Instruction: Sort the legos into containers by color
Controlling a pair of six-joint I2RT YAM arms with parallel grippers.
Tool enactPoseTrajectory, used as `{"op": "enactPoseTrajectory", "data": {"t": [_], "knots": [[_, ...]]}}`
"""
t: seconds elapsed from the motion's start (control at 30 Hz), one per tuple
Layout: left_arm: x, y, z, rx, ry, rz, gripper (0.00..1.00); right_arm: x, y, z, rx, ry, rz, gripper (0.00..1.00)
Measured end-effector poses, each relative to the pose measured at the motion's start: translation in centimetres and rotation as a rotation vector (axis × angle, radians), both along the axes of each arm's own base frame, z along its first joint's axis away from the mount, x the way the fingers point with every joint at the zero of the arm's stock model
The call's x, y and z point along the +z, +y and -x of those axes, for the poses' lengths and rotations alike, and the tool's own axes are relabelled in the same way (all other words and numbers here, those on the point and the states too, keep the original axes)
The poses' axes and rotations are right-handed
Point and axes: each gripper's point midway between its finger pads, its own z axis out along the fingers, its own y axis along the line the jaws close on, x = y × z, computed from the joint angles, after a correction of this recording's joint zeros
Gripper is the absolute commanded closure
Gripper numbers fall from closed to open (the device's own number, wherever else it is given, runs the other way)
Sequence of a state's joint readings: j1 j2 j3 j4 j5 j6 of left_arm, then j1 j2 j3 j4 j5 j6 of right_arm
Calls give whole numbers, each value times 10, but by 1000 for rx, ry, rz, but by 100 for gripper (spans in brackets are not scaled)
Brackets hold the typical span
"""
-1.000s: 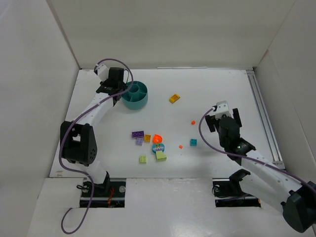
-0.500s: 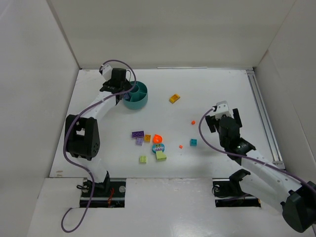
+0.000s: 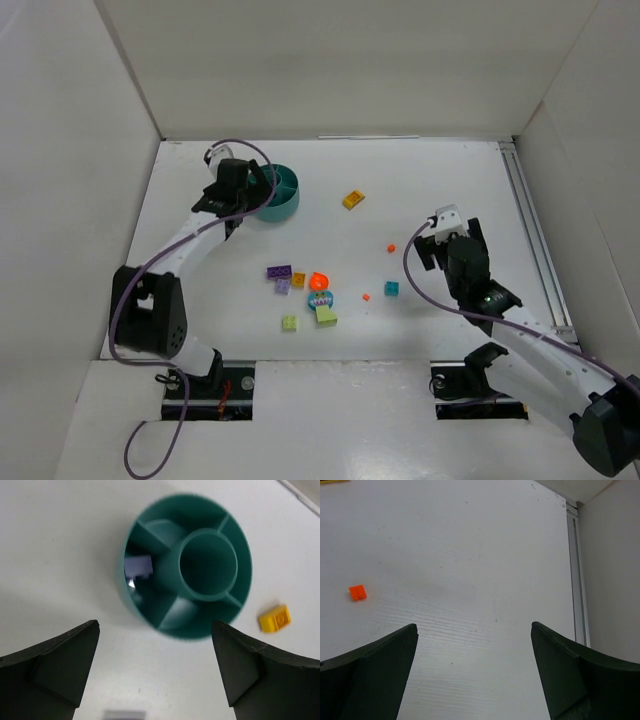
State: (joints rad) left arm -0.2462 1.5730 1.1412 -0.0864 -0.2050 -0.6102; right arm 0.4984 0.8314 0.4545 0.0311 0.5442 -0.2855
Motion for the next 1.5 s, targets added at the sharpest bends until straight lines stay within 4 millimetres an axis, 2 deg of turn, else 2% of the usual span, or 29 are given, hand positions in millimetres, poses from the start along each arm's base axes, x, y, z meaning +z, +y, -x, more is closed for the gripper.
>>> {"op": "enactPoseTrajectory", "data": {"t": [0.13, 0.23, 0.47, 0.6, 0.67, 0.83, 1.0, 1.03, 1.3, 1.47, 1.5], "knots": [[2, -13, 57, -106, -14, 30, 6, 7, 12, 0, 74, -15, -22, 1], [-4, -26, 89, -182, -17, 79, 5, 9, 18, 1, 115, -18, -30, 1], [-70, -33, 156, -145, 175, 261, 4, 12, 27, 2, 169, -24, -44, 1], [-93, -39, 186, -99, 258, 365, 4, 14, 28, 3, 180, -31, -48, 1], [-94, -44, 190, -74, 276, 407, 1, 15, 28, 3, 180, -33, -49, 1], [-90, -52, 186, -40, 274, 481, 1, 14, 28, 3, 179, -32, -48, 1], [-109, -58, 185, -2, 342, 502, 1, 13, 27, 2, 174, -27, -44, 1], [-107, -61, 181, -1, 342, 512, 1, 12, 27, 2, 172, -25, -42, 1], [-107, -70, 159, 28, 338, 486, 11, 9, 24, 2, 152, -15, -31, 1], [-110, -70, 145, 76, 339, 430, 21, 7, 22, 1, 141, -11, -25, 1], [-111, -69, 142, 83, 342, 416, 25, 7, 21, 1, 138, -11, -24, 1]]}}
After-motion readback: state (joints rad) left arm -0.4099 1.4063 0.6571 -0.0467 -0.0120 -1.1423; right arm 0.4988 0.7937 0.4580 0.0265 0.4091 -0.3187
